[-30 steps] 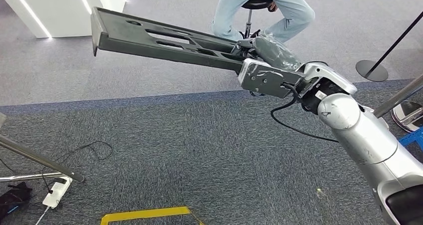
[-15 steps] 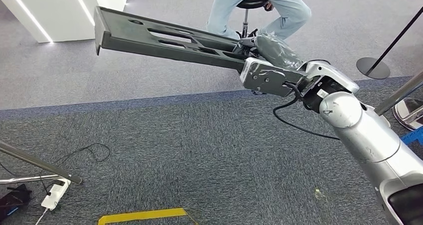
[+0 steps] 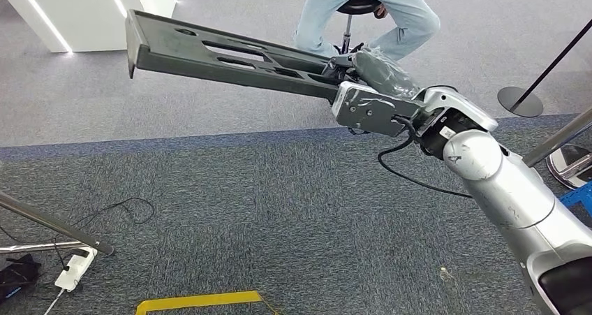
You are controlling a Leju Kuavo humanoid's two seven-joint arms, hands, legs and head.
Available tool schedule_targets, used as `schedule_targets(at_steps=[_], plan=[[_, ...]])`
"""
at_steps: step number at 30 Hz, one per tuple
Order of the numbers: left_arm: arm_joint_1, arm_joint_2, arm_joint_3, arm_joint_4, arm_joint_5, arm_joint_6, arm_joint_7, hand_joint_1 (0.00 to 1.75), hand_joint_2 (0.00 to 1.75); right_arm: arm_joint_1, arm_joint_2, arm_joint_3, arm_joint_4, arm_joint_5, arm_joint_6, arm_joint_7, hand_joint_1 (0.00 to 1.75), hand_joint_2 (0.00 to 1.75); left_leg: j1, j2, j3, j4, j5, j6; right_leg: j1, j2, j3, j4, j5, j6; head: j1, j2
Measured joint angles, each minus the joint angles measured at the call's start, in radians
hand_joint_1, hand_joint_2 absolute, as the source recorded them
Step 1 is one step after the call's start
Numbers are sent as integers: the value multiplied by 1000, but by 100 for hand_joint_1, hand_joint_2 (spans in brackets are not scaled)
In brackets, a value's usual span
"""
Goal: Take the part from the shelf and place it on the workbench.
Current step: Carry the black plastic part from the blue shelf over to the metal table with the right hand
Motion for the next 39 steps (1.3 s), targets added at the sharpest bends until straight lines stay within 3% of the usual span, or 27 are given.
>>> schedule_targets(at_steps=[2,4,7,9,12,14,15,18,20,22,24,25,27,28,29,30,33,35,39], plan=[[0,-1,0,0,0,0,0,0,175,-2,0,0,0,0,0,0,175,175,3,-2,-3,16,-11,-10,-6,1,61,-124,58,7,0,0],[0,-1,0,0,0,0,0,0,175,-3,0,0,0,0,0,0,175,175,2,-4,-12,33,-19,-22,-5,4,95,-194,76,4,0,0],[0,-1,0,0,0,0,0,0,175,-2,0,0,0,0,0,0,175,175,3,-5,-19,40,-21,-32,-1,6,96,-199,76,-14,0,0],[1,-1,0,0,0,0,0,0,175,-5,0,0,0,0,0,0,175,175,6,-3,-34,75,-45,-40,-3,4,99,-203,78,-26,-1,0],[0,-2,0,0,0,0,0,0,175,-6,1,0,-1,0,0,0,175,175,7,-1,-118,252,-127,-49,0,3,101,-204,78,-36,-3,0],[1,-4,0,0,0,0,0,0,175,-5,0,0,-2,0,0,0,175,175,7,-1,-155,319,-136,-46,4,3,101,-204,78,-37,-3,0],[1,-4,0,0,0,0,0,0,175,-5,0,0,-2,0,0,0,175,175,7,-1,-146,295,-113,-42,5,3,102,-204,77,-37,-3,0],[1,-3,0,0,0,0,0,0,175,-6,0,0,-3,0,0,0,175,175,-2,-1,-53,99,-24,-26,8,3,105,-205,76,-37,-3,0],[0,-1,0,0,0,0,0,0,175,-6,0,0,-2,0,0,0,175,175,-10,-2,-22,37,-13,-20,8,4,104,-208,77,-31,-3,0],[0,0,0,0,0,0,0,0,175,-5,0,0,-3,0,0,0,175,175,-11,-2,-17,25,-9,-14,7,4,104,-214,79,-21,-2,0],[0,1,0,0,0,0,0,0,175,-5,0,0,-3,0,0,0,175,175,-8,0,-8,6,1,-4,6,3,96,-195,62,-13,-2,0],[-1,0,0,0,0,0,0,0,175,-6,0,0,-3,0,0,0,175,175,-5,1,-3,-2,5,1,6,3,80,-159,38,-10,-1,0],[-1,-1,0,0,0,0,0,0,175,-4,0,0,-3,0,0,0,175,175,-5,2,-2,-5,6,6,5,2,24,-36,-21,-6,-1,0],[-1,-1,0,0,0,0,0,0,175,-2,-1,0,-2,0,0,0,175,175,-5,2,-2,-3,6,7,4,2,-4,21,-41,-4,-1,0],[0,-2,0,0,0,0,0,0,175,0,-1,0,-2,0,0,0,175,175,-4,2,-3,-1,5,6,2,2,-19,48,-42,-1,-1,0],[0,-2,0,0,0,0,0,0,175,1,-1,0,-1,0,0,0,175,175,-3,1,-4,2,3,5,0,1,-16,38,-25,1,-1,0],[0,-4,0,0,0,0,0,0,175,-2,-1,0,-2,0,0,0,175,175,0,-1,-7,21,-9,-8,-5,1,72,-142,62,6,-1,0],[0,-4,0,0,0,0,0,0,175,-3,-1,0,-2,0,0,0,175,175,-1,-3,-14,33,-15,-19,-2,3,103,-204,75,0,-1,0],[1,-4,0,0,0,0,0,0,175,-5,-1,0,-3,0,0,0,175,175,2,-2,-25,54,-30,-35,0,3,106,-210,79,-24,-3,0]])
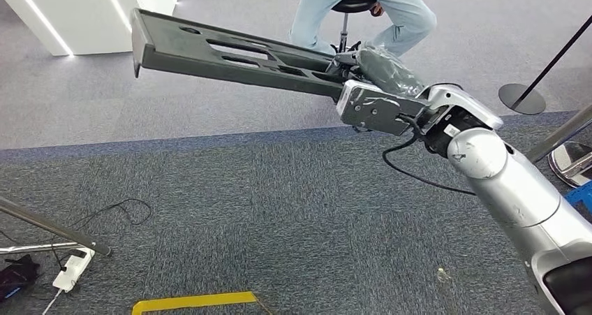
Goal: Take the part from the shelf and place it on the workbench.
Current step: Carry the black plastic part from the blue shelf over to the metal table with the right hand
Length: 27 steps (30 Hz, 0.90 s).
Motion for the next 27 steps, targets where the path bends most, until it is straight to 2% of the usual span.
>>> schedule_targets(at_steps=[1,4,5,6,7,9,10,11,14,16,17,19,20,21,22,23,25,26,27], plan=[[0,0,0,0,0,0,0,0,175,-1,0,0,0,0,0,0,175,175,1,1,-15,35,-22,-5,-1,-1,1,-2,2,-6,-1,0],[0,-1,0,0,0,0,0,0,175,-1,0,0,0,0,0,0,175,175,3,2,-100,218,-106,-15,1,-2,2,-3,1,-13,-4,0],[1,-1,0,0,0,0,0,0,175,0,0,0,0,0,0,0,175,175,4,2,-118,254,-113,-15,3,-2,2,-3,1,-13,-4,0],[1,-2,0,0,0,0,0,0,175,0,0,0,0,0,0,0,175,175,3,2,-119,253,-101,-13,4,-2,2,-3,1,-13,-4,0],[1,-2,0,0,0,-1,0,0,175,0,0,0,0,0,0,0,175,175,3,2,-98,210,-72,-10,4,-2,3,-3,1,-13,-3,0],[1,-2,0,0,0,-1,0,0,175,-1,0,0,0,0,0,0,175,175,1,2,-27,70,-10,-1,5,-1,5,-3,0,-12,-3,0],[0,-1,0,0,0,0,0,0,175,-2,0,0,0,0,0,0,175,175,-3,1,0,14,7,3,6,-1,4,-4,0,-10,-3,0],[0,0,0,0,0,0,0,0,175,-2,0,0,0,0,0,0,175,175,-6,1,14,-16,12,7,6,-1,3,-5,1,-6,-3,0],[-1,1,0,0,0,0,0,0,175,-1,0,0,0,0,0,0,175,175,-11,1,21,-37,17,18,2,0,1,-10,2,9,-3,0],[-1,1,0,0,0,0,0,0,175,-1,-1,0,0,0,0,0,175,175,-7,3,29,-55,26,30,2,-1,-14,24,-24,17,-2,0],[-1,1,0,0,0,0,0,0,175,-1,-1,0,0,0,0,0,175,175,-5,4,33,-60,29,35,2,-1,-35,71,-51,19,-1,0],[-1,1,0,0,0,0,0,0,175,1,-1,0,0,0,0,0,175,175,-6,4,33,-60,29,40,2,-1,-97,201,-109,23,0,0],[-1,1,0,0,0,0,0,0,175,4,-1,0,1,0,0,0,175,175,-5,4,32,-59,27,41,1,-2,-120,248,-121,25,0,0],[0,0,0,0,0,0,0,0,175,6,-1,0,1,0,0,0,175,175,-5,3,32,-56,25,41,0,-2,-128,260,-114,27,1,0],[0,0,0,0,0,0,0,0,175,6,-1,0,1,0,0,0,175,175,-4,3,32,-52,23,39,-2,-2,-116,231,-89,28,1,0],[0,0,0,0,0,0,0,0,175,6,-2,0,1,0,0,0,175,175,-2,2,32,-47,19,36,-4,-3,-88,170,-52,30,1,0],[0,0,0,0,0,0,0,0,175,3,-2,0,0,0,0,0,175,175,-2,0,27,-32,9,26,-6,-2,-27,48,-6,30,0,0],[0,0,0,0,0,0,0,0,175,2,-2,0,0,0,0,0,175,175,-3,0,24,-25,6,21,-4,-1,-11,15,1,28,0,0],[0,0,0,0,0,0,0,0,175,2,-2,0,0,0,0,0,175,175,-5,-1,21,-22,5,17,-2,0,-6,5,-2,23,-1,0]])
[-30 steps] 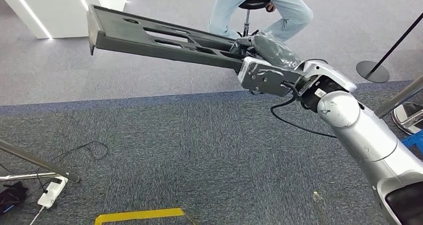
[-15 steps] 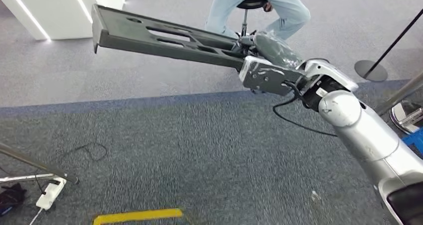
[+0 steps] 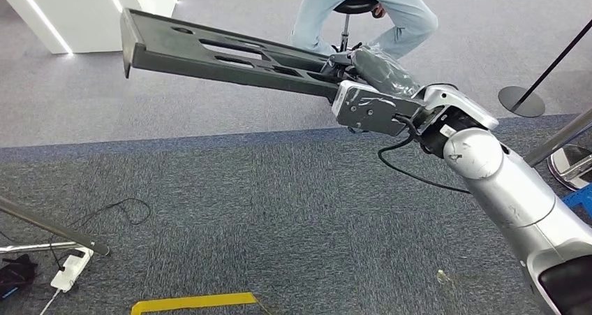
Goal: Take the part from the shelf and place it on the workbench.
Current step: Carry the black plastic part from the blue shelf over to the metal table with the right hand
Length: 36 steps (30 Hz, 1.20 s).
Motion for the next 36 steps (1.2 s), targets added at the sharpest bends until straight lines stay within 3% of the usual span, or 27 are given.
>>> schedule_targets(at_steps=[2,4,7,8,9,10,13,15,18,19,20,22,24,25,27,29,33,35,36], plan=[[0,0,0,0,0,0,0,0,175,0,0,0,0,0,0,0,175,175,1,0,-3,2,-2,-6,2,0,-1,-2,3,-11,0,0],[0,0,0,0,0,0,0,0,175,-2,0,0,0,0,0,0,175,175,4,1,-17,35,-24,-15,-1,-1,2,-6,5,-23,-3,0],[0,0,0,0,0,0,0,0,175,-3,0,0,0,0,0,0,175,175,5,3,-99,207,-105,-27,0,-2,4,-8,5,-32,-7,0],[0,-1,0,0,0,0,0,0,175,-2,0,0,0,0,0,0,175,175,6,3,-128,261,-120,-28,2,-2,5,-8,5,-33,-7,0],[1,-2,0,0,0,0,0,0,175,-2,0,0,0,0,0,0,175,175,5,3,-142,283,-118,-27,3,-2,5,-8,4,-34,-7,0],[1,-2,0,0,0,-1,0,0,175,-2,0,0,0,0,0,0,175,175,5,3,-137,265,-96,-24,4,-1,7,-8,4,-34,-7,0],[0,-1,0,0,0,0,0,0,175,-4,0,0,-1,0,0,0,175,175,-1,2,-46,68,0,-9,6,0,11,-9,2,-33,-6,0],[-1,0,0,0,0,0,0,0,175,-3,0,0,-1,0,0,0,175,175,-9,1,-13,-2,15,-2,5,1,9,-13,3,-26,-6,0],[-1,2,0,0,0,0,-1,0,175,-1,-1,0,0,0,0,0,175,175,-11,2,-3,-25,24,11,3,1,9,-20,4,-11,-5,0],[-1,2,0,0,0,0,-1,0,175,-2,-1,0,0,0,0,0,175,175,-9,3,2,-35,29,17,3,1,2,-5,-8,-7,-5,0],[-1,2,0,0,0,0,-1,0,175,-3,-2,0,0,0,0,0,175,175,-7,4,7,-44,33,22,3,0,-13,30,-31,-5,-4,0],[-2,1,0,0,0,0,-1,0,175,-1,-3,0,0,0,0,0,175,175,-6,5,9,-46,34,29,3,-1,-71,157,-94,-2,-4,0],[-1,1,0,0,0,0,-1,0,175,4,-4,0,1,0,0,0,175,175,-6,4,8,-42,31,30,3,-1,-117,248,-119,2,-4,0],[-1,0,0,0,0,0,0,0,175,5,-4,0,1,0,0,0,175,175,-5,4,7,-39,29,30,2,-2,-115,240,-103,4,-4,0],[-1,-1,0,0,0,0,-1,0,175,4,-4,0,1,0,0,0,175,175,-3,2,7,-28,21,23,-1,-3,-60,123,-38,6,-3,0],[-1,-1,0,0,0,0,-1,0,175,1,-4,0,0,0,0,0,175,175,-4,1,0,-12,12,12,0,-2,-5,15,0,3,-4,0],[0,0,0,0,0,0,-1,0,175,1,-4,0,0,0,0,0,175,175,-5,0,-10,1,8,-3,4,0,3,-7,2,-16,-5,0],[-1,0,0,0,0,0,0,0,175,-2,-4,0,0,0,0,0,175,175,-2,1,-29,44,-21,-13,1,-1,6,-11,5,-26,-7,0],[-1,0,0,0,0,0,0,0,175,-4,-4,0,0,0,0,0,175,175,0,2,-52,94,-49,-19,1,-1,7,-12,5,-29,-9,0]])
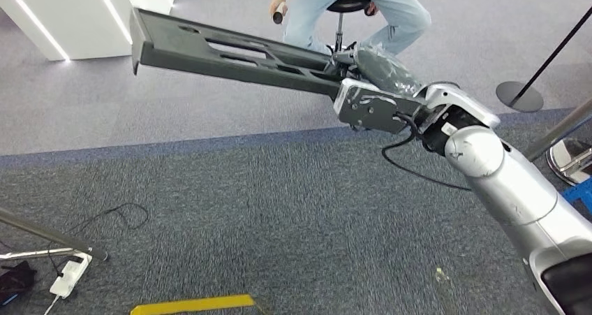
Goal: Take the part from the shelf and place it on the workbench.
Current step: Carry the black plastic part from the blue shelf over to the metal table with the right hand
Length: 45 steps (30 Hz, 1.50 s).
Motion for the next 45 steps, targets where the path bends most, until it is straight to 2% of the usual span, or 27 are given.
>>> schedule_targets(at_steps=[2,3,4,5,7,8,9,11,13,15,17,18,19,20,22,24,27,29,30,32,33,34,35,37,39,43,45], plan=[[0,0,0,0,0,0,0,0,175,0,0,0,0,0,0,0,175,175,3,0,-63,127,-52,-7,2,0,0,0,-1,-4,-2,0],[0,-1,0,0,0,0,0,0,175,1,0,0,0,0,0,0,175,175,3,0,-85,168,-60,-7,4,0,1,0,-1,-5,-2,0],[1,-2,0,0,0,-1,0,0,175,1,0,0,0,0,0,0,175,175,3,0,-91,174,-50,-5,5,0,1,0,-2,-5,-2,0],[1,-2,0,0,0,-1,0,0,175,1,0,0,0,0,0,0,175,175,3,0,-77,142,-24,-2,6,0,3,0,-2,-6,-2,0],[1,-2,0,0,0,0,0,0,175,-1,0,0,0,0,0,0,175,175,0,0,-12,8,41,8,7,1,6,0,-4,-5,-1,0],[0,-1,0,0,0,0,0,0,175,-2,0,0,0,0,0,0,175,175,-4,-1,17,-51,59,13,8,1,6,-1,-4,-4,-1,0],[-1,0,0,0,0,0,0,0,175,-2,0,0,0,0,0,0,175,175,-8,-1,35,-87,66,16,8,2,6,-2,-4,-1,-1,0],[-1,1,0,0,0,0,0,0,175,-2,0,0,0,0,0,0,175,175,-15,-2,42,-106,65,23,6,2,4,-7,-1,8,-1,0],[-1,2,0,0,0,0,0,0,175,-1,0,0,0,0,0,0,175,175,-11,0,50,-122,74,34,6,2,0,-1,-10,17,0,0],[-1,2,0,0,0,0,0,0,175,-2,-1,0,0,0,0,0,175,175,-7,2,58,-137,82,45,7,1,-31,70,-54,22,1,0],[-2,1,0,0,0,0,0,0,175,1,-1,0,0,0,0,0,175,175,-8,3,58,-137,82,50,6,1,-91,201,-114,26,1,0],[-1,1,0,0,0,0,0,0,175,4,-1,0,1,0,0,0,175,175,-8,2,57,-135,81,51,5,0,-115,249,-127,28,1,0],[-1,1,0,0,0,0,0,0,175,6,-1,0,1,0,0,0,175,175,-7,2,57,-132,79,50,3,0,-123,264,-123,31,1,0],[-1,0,0,0,0,0,0,0,175,7,-1,0,2,0,0,0,175,175,-6,1,56,-127,76,48,0,-1,-112,238,-100,33,2,0],[0,-1,0,0,0,0,0,0,175,6,-1,0,1,0,0,0,175,175,-2,0,54,-112,66,40,-4,-2,-49,112,-38,37,1,0],[-1,0,0,0,0,0,0,0,175,4,-1,0,0,0,0,0,175,175,-3,-1,46,-94,57,29,-3,0,-4,24,-12,33,1,0],[0,0,0,0,0,0,0,0,175,4,-1,0,0,0,0,0,175,175,-4,-2,38,-88,56,17,3,2,-1,12,-11,18,1,0],[0,0,0,0,0,0,0,0,175,2,-1,0,0,0,0,0,175,175,0,-1,26,-60,36,8,0,1,2,8,-7,8,-2,0],[0,0,0,0,0,0,0,0,175,1,-1,0,0,0,0,0,175,175,1,0,7,-19,11,2,-2,0,3,6,-6,3,-3,0],[0,0,0,0,0,0,0,0,175,1,-1,0,0,0,0,0,175,175,4,1,-51,109,-48,-7,-1,0,3,5,-6,-1,-5,0],[0,-1,0,0,0,0,0,0,175,2,-1,0,0,0,0,0,175,175,4,1,-79,165,-66,-9,0,-1,3,5,-6,-1,-4,0],[0,-2,0,0,0,0,0,0,175,2,-1,0,0,0,0,0,175,175,4,1,-94,191,-67,-9,1,-1,3,5,-6,-1,-4,0],[1,-2,0,0,0,-1,0,0,175,2,-1,0,0,0,0,0,175,175,4,1,-90,178,-49,-6,2,-1,4,5,-6,-1,-4,0],[1,-2,0,0,0,-1,0,0,175,0,-1,0,0,0,0,0,175,175,3,0,-31,52,18,1,2,0,6,5,-7,-1,-4,0],[0,-2,0,0,0,0,0,0,175,-2,-1,0,0,0,0,0,175,175,-3,-1,27,-67,57,10,4,1,4,3,-6,3,-4,0],[-1,1,0,0,0,0,0,0,175,0,-1,0,0,0,0,0,175,175,-10,-1,46,-111,67,26,2,3,1,-4,-4,20,-3,0],[-1,1,0,0,0,0,0,0,175,-1,-1,0,0,0,0,0,175,175,-7,1,56,-129,77,40,3,2,-19,42,-37,26,-3,0]])
